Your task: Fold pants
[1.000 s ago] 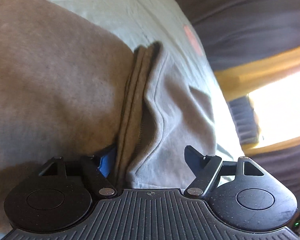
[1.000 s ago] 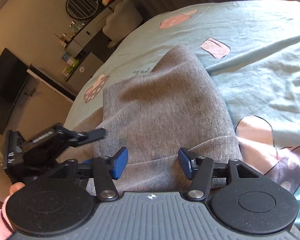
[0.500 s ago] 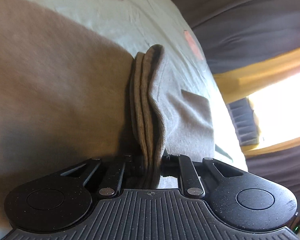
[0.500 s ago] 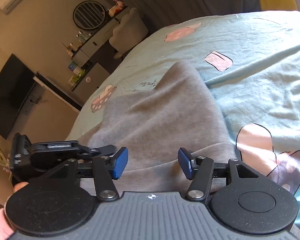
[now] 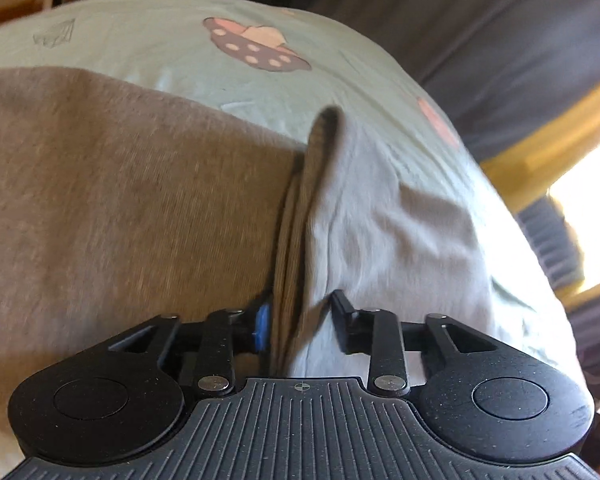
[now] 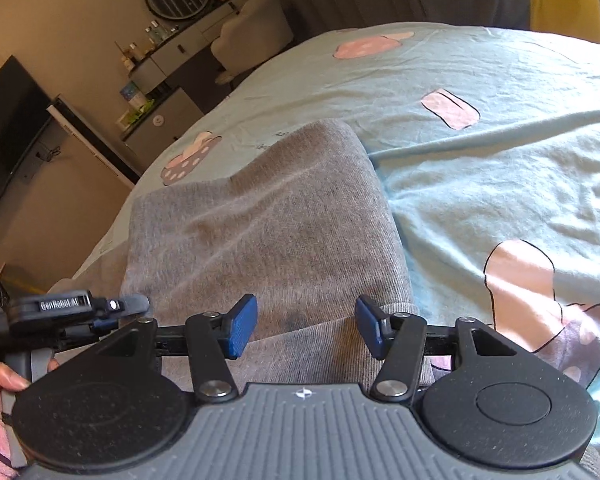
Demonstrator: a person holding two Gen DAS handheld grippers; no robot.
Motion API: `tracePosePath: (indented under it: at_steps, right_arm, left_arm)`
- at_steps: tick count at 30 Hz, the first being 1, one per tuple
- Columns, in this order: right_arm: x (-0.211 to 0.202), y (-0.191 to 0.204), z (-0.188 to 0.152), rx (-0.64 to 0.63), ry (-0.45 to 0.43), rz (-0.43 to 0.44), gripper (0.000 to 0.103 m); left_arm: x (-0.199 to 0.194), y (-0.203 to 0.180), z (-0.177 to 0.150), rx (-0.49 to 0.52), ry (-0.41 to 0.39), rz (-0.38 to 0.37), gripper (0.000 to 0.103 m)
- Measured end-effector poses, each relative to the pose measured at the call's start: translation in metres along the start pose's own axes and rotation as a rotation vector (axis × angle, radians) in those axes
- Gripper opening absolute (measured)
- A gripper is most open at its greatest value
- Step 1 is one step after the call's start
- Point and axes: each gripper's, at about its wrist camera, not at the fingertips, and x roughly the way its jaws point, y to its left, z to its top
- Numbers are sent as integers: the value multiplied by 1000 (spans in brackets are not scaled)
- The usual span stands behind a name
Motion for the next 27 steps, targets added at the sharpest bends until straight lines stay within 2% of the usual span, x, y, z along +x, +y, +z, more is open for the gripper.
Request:
tracePosePath:
  at_steps: [2, 6, 7, 8, 9, 13, 16, 17, 19, 20, 21, 23, 24, 26, 27]
  right_arm:
    - [3, -2, -1, 15, 5, 0, 54]
    - [7, -8, -1, 50, 3, 10, 54]
    - [8, -9, -1, 54, 6, 10, 54]
    - [9, -9, -1, 58, 7, 7, 53]
    - [10, -9, 0, 58, 6, 4, 54]
    - [8, -2, 1, 30, -9, -11, 53]
    - [-3, 8, 2, -15, -74, -28, 53]
    - [-6, 10, 1, -25, -95, -30, 50]
    - [-7, 13, -1, -32, -111, -34, 38]
    - [-4, 14, -2, -40, -96, -30, 28]
    - [1, 14, -2, -40, -68, -29, 25]
    - [11, 14, -1, -31, -21, -63, 25]
    - [15, 14, -1, -34, -1, -79, 25]
    - [19, 13, 0, -28, 19, -87, 25]
    - [18, 13, 1, -29, 21, -85, 25]
  left_arm:
    - [2, 4, 10, -28, -12, -15, 49]
    - [26, 6, 26, -86, 19, -2, 49]
    - [28, 5, 28, -85, 17, -8, 41]
    - [30, 3, 30, -74, 22, -12, 26]
    - [32, -1, 32, -60, 37, -19, 22]
    - [15, -15, 33, 33, -12, -17, 18]
    - [-9, -21, 34, 98, -49, -24, 18]
    - [-15, -21, 34, 132, -58, 1, 18]
    - [-20, -20, 32, 176, -71, 79, 18]
    - [-20, -16, 33, 171, -69, 113, 21]
    - [-18, -11, 33, 150, -62, 133, 24]
    - [-18, -3, 30, 112, -48, 164, 27]
    - [-20, -1, 25, 109, -46, 155, 29]
    - [-27, 2, 12, 105, -48, 140, 50]
    - [-31, 4, 2, 101, -41, 131, 53]
